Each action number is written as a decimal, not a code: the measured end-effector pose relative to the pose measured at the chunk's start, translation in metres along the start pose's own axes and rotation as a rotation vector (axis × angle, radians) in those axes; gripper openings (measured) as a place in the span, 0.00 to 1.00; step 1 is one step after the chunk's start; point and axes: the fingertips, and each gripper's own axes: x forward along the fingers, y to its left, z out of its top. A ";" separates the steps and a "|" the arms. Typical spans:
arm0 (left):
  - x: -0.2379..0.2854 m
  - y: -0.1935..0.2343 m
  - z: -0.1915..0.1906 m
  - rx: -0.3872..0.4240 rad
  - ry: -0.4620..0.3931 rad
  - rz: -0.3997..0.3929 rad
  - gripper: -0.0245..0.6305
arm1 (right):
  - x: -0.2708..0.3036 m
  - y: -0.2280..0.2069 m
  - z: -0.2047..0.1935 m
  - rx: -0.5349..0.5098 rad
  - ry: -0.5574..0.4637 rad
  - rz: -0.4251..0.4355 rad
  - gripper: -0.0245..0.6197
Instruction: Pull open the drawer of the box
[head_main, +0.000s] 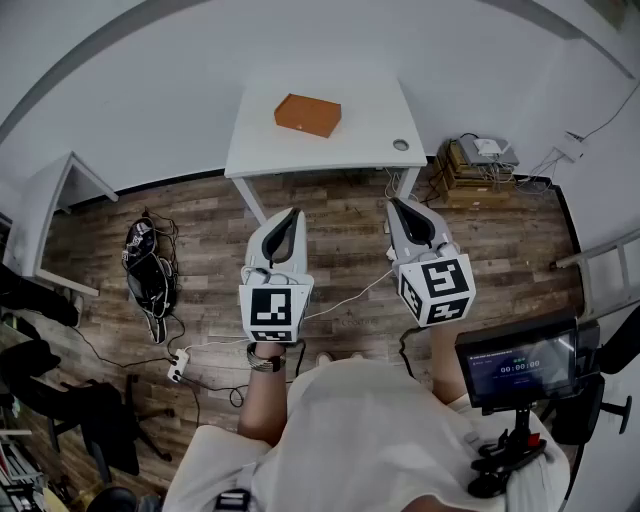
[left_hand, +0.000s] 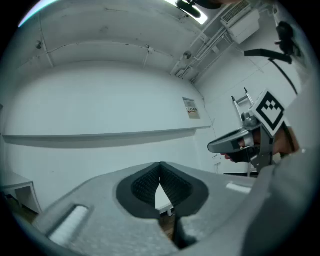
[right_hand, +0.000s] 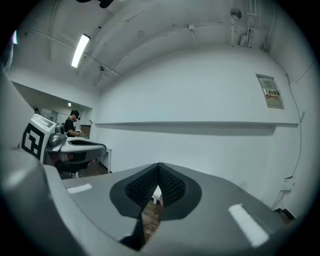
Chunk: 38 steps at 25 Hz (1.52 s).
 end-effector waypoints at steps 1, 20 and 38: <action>-0.002 0.001 0.000 0.001 0.002 0.001 0.05 | -0.001 0.001 0.001 0.007 -0.007 0.003 0.04; -0.019 0.041 -0.019 0.003 0.014 -0.052 0.05 | 0.016 0.049 0.012 0.020 -0.041 -0.036 0.04; -0.006 0.058 -0.036 -0.007 0.041 -0.066 0.05 | 0.041 0.059 0.007 0.041 -0.027 -0.031 0.04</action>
